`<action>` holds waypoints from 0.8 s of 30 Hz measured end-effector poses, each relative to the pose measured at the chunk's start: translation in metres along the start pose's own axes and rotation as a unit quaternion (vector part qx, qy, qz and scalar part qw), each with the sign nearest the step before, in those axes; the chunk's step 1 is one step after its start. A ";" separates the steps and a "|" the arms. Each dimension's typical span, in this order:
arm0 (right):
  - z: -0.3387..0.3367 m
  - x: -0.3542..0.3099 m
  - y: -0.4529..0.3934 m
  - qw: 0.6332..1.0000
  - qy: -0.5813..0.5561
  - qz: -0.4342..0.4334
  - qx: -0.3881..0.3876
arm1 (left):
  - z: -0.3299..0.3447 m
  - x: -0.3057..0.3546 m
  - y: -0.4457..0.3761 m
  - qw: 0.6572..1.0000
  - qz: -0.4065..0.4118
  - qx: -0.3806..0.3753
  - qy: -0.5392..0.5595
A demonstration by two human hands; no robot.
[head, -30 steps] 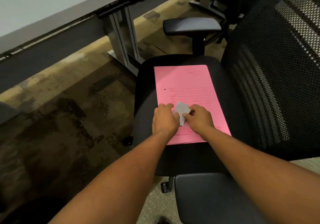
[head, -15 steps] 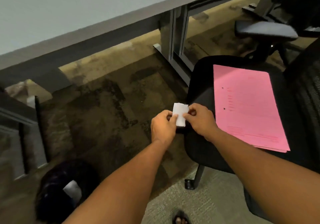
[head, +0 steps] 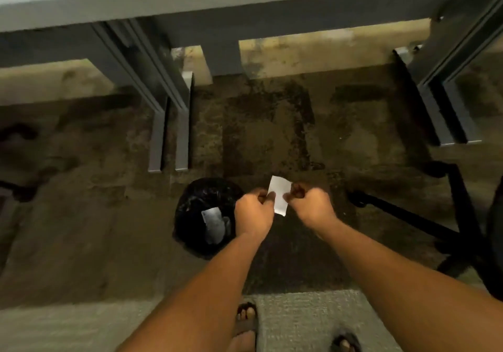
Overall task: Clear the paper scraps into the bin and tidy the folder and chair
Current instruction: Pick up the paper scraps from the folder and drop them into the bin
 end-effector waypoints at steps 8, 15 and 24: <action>0.181 -0.017 0.003 0.991 0.026 -0.004 -0.131 | -0.059 -0.181 -0.041 0.981 -0.187 -0.014 -0.057; 0.216 0.011 -0.003 0.987 0.095 -0.006 -0.128 | -0.055 -0.266 -0.031 0.964 -0.255 -0.069 -0.038; 0.159 0.008 -0.012 0.985 0.140 0.016 -0.104 | -0.034 -0.197 -0.043 0.978 -0.128 -0.109 -0.122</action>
Point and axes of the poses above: each hand's wrist, its own y-axis away from the middle knuckle, its own z-axis out of the palm, x = y × z, the point moved 7 cm from there along -y, towards the middle knuckle, and after that the axes turned 3 degrees about -y, right-handed, at the moved point
